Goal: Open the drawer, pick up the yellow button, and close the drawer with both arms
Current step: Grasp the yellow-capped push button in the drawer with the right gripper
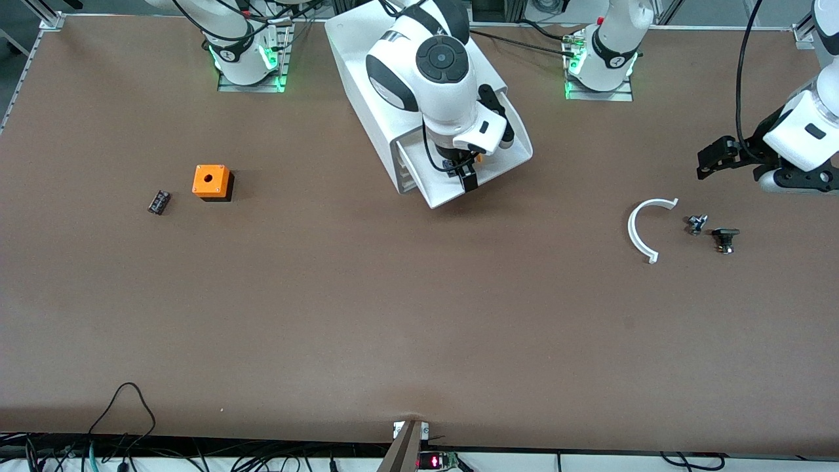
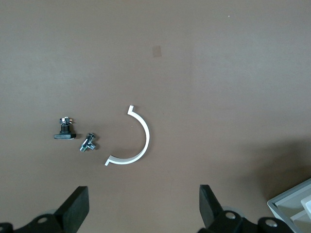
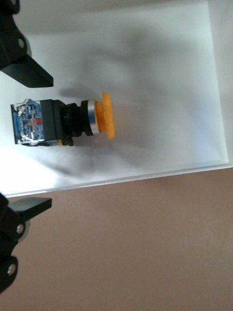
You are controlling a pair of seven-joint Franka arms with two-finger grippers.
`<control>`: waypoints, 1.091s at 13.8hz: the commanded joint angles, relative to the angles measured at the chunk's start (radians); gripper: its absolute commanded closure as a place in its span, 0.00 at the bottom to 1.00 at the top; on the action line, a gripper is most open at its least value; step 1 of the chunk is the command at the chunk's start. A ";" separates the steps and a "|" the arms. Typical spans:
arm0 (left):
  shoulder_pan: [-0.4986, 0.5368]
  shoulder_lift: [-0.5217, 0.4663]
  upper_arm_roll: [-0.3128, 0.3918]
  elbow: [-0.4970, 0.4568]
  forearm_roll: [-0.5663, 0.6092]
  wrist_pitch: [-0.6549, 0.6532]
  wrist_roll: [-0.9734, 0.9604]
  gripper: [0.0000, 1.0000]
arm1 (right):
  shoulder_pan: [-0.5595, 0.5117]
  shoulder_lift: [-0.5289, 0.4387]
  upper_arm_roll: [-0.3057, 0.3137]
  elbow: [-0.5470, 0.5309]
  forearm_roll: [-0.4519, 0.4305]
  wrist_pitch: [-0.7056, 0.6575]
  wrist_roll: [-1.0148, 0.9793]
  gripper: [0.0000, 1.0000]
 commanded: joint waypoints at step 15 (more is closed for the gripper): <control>-0.010 0.013 -0.008 0.045 0.029 -0.057 -0.026 0.00 | 0.028 0.026 -0.004 0.026 -0.059 -0.006 0.006 0.58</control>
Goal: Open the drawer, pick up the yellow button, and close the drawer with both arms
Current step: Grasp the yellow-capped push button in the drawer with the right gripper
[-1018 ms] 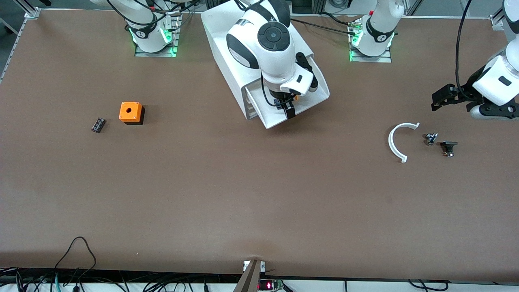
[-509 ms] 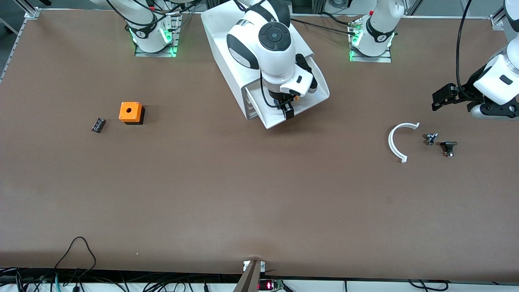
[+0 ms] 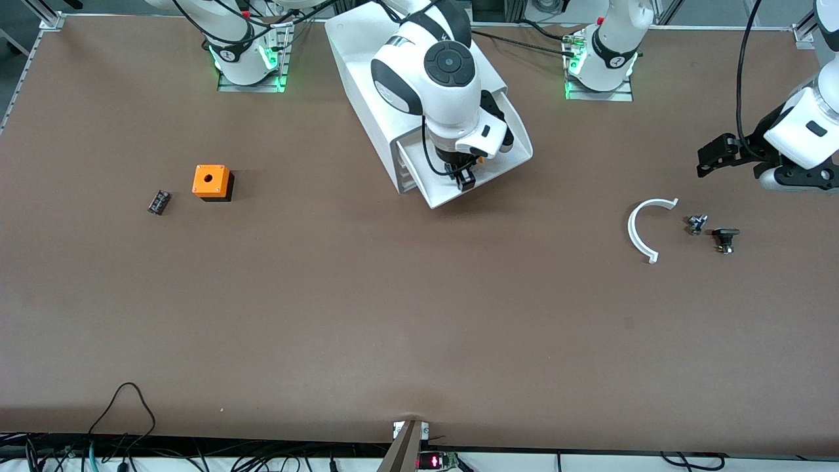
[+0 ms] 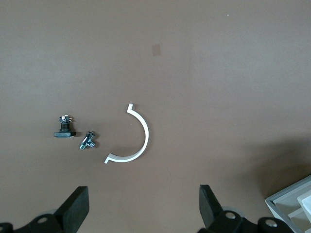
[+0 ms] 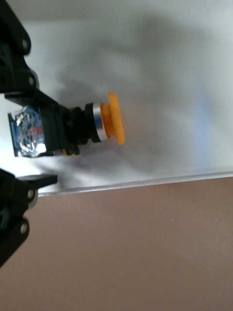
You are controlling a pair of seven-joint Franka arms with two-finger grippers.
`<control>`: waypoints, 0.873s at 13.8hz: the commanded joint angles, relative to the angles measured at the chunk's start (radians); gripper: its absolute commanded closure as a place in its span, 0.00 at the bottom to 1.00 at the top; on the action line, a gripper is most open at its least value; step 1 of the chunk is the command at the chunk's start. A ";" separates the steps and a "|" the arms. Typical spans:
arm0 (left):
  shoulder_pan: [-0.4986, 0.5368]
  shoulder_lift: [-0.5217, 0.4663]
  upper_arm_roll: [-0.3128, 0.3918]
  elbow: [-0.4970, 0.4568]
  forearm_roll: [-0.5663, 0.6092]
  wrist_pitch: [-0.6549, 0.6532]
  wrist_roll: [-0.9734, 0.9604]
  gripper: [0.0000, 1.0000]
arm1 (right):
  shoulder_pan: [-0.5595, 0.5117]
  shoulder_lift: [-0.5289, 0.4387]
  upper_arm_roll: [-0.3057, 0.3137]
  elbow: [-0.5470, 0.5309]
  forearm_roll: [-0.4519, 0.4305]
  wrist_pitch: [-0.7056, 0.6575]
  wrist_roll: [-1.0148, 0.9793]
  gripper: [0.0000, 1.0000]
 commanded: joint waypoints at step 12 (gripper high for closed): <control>-0.005 0.012 -0.009 0.034 0.020 -0.040 -0.049 0.00 | 0.021 -0.067 -0.069 0.027 -0.028 -0.006 0.215 0.84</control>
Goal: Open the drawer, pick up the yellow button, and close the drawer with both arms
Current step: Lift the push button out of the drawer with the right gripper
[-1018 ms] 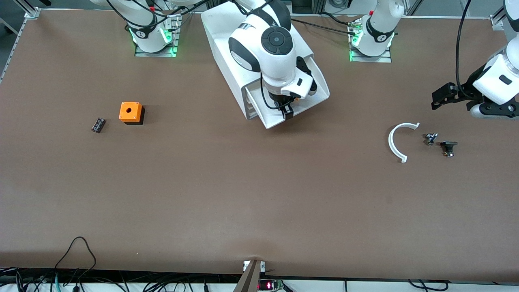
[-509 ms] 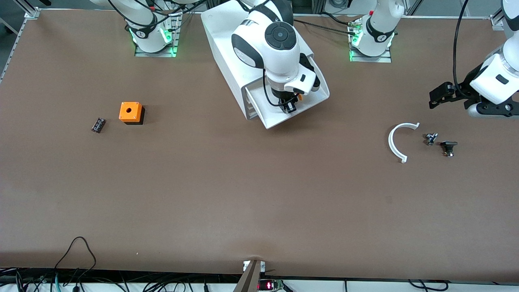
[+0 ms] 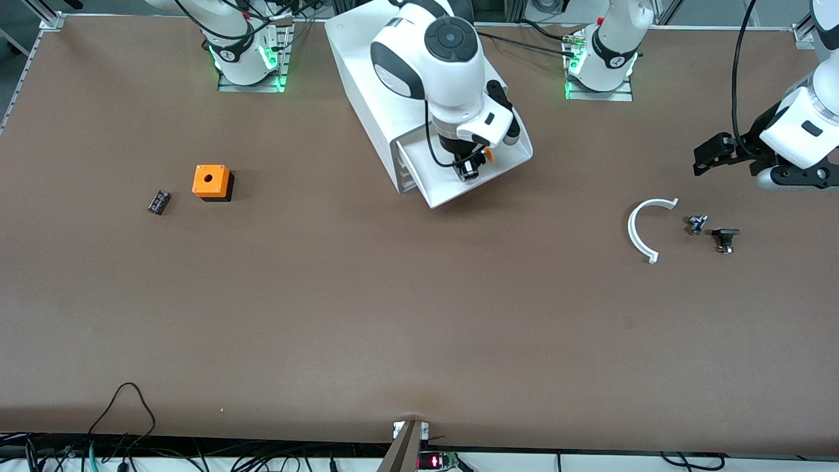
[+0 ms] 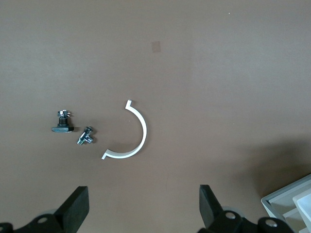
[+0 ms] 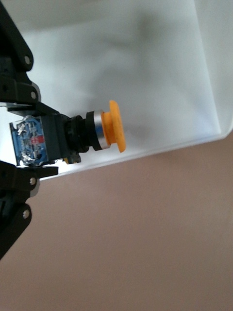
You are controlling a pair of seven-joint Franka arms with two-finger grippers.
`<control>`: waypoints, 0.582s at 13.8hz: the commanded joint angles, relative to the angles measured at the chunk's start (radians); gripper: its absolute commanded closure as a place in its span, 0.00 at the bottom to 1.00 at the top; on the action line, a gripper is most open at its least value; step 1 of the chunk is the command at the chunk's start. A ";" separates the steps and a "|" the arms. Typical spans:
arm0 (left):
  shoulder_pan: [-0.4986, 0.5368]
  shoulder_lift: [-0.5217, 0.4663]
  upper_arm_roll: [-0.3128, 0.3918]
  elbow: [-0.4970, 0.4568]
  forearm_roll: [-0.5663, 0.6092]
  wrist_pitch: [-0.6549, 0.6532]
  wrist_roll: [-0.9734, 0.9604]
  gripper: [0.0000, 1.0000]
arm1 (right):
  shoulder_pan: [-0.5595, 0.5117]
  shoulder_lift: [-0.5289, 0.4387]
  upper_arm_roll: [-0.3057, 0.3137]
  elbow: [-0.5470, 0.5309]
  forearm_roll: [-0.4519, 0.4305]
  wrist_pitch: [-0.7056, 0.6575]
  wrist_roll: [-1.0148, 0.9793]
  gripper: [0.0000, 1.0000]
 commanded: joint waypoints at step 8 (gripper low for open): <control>-0.008 0.037 -0.006 0.057 0.029 -0.024 0.004 0.00 | 0.008 -0.148 -0.279 -0.188 -0.030 0.117 0.326 0.84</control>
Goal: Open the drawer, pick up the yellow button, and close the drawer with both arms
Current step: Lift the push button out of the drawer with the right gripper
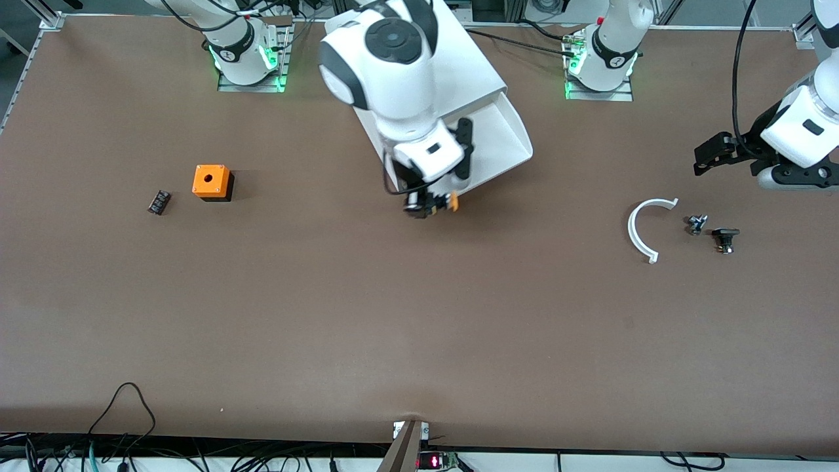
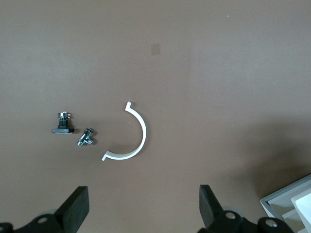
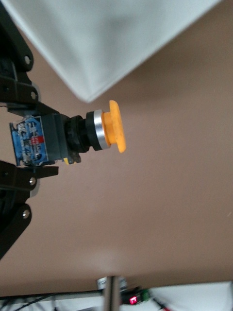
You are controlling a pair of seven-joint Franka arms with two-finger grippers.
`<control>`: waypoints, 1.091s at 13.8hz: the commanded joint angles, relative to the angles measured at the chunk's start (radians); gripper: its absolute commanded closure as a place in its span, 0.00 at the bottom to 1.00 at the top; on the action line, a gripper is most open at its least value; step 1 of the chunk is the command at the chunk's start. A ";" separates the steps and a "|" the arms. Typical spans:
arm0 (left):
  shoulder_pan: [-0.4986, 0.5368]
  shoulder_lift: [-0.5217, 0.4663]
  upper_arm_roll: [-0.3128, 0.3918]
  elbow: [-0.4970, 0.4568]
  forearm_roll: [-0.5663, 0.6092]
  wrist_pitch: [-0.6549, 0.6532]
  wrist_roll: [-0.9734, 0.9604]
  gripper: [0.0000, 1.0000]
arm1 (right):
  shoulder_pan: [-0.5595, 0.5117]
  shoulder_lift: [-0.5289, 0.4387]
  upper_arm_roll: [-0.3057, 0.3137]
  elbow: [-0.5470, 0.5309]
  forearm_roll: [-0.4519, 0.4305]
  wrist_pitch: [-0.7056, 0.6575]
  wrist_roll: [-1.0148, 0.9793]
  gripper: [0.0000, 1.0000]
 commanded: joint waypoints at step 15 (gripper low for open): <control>-0.077 0.189 -0.145 -0.019 -0.026 0.203 -0.389 0.00 | -0.344 -0.203 -0.148 -0.589 0.108 0.186 0.346 0.84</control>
